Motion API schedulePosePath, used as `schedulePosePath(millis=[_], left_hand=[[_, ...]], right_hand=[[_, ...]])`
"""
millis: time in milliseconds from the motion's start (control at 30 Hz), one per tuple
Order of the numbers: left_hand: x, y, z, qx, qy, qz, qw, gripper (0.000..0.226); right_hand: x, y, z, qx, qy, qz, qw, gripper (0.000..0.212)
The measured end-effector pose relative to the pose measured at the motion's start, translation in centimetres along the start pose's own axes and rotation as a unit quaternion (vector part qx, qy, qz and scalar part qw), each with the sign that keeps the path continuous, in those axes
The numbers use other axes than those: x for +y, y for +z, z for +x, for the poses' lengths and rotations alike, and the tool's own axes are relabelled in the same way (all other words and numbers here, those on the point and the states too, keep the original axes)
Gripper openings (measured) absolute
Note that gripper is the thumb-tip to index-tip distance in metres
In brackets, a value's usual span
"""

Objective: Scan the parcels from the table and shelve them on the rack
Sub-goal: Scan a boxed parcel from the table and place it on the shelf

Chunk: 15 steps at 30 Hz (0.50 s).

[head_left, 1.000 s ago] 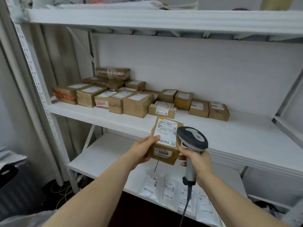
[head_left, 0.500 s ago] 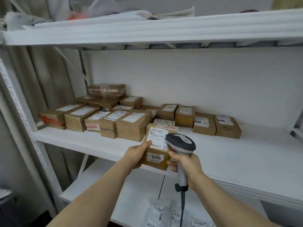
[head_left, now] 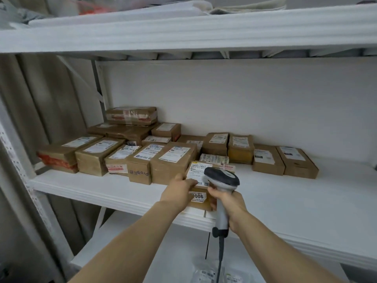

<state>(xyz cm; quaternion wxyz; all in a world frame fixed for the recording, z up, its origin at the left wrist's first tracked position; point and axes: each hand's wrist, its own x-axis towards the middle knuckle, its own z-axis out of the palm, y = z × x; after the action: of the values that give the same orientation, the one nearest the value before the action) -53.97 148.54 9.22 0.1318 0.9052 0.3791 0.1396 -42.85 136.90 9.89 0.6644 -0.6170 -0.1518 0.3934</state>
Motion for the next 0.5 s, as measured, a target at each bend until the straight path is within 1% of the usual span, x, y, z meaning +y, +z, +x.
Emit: schedulePosePath(millis=[67,133,200,267,367,500], left_hand=[[-0.4,0.1,0.7,0.022,0.026,0.019,0.999,0.042],[-0.6,-0.2,1.0,0.073,0.063,0.06,0.994,0.04],[-0.3,-0.7,1.1,0.123,0.121,0.079,0.982,0.044],[0.9,-1.2,1.3,0.143,0.175,0.068,0.972,0.042],[3.8,-1.0,2.0,0.137,0.234,0.058,0.961,0.035],[9.9,1.7,1.8,0.098,0.293,0.014,0.951,0.04]], right_hand=[[0.1,0.2,0.4,0.009,-0.002,-0.003,1.0,0.02],[0.2,0.1,0.7,0.014,0.001,0.004,1.0,0.021],[0.2,-0.5,0.7,0.018,0.008,0.014,1.0,0.023],[0.2,-1.5,0.3,0.028,0.012,0.013,0.999,0.02],[0.1,-4.1,-1.1,0.054,0.008,0.004,0.999,0.017],[-0.4,-10.3,-4.8,0.093,-0.005,0.004,0.996,0.006]])
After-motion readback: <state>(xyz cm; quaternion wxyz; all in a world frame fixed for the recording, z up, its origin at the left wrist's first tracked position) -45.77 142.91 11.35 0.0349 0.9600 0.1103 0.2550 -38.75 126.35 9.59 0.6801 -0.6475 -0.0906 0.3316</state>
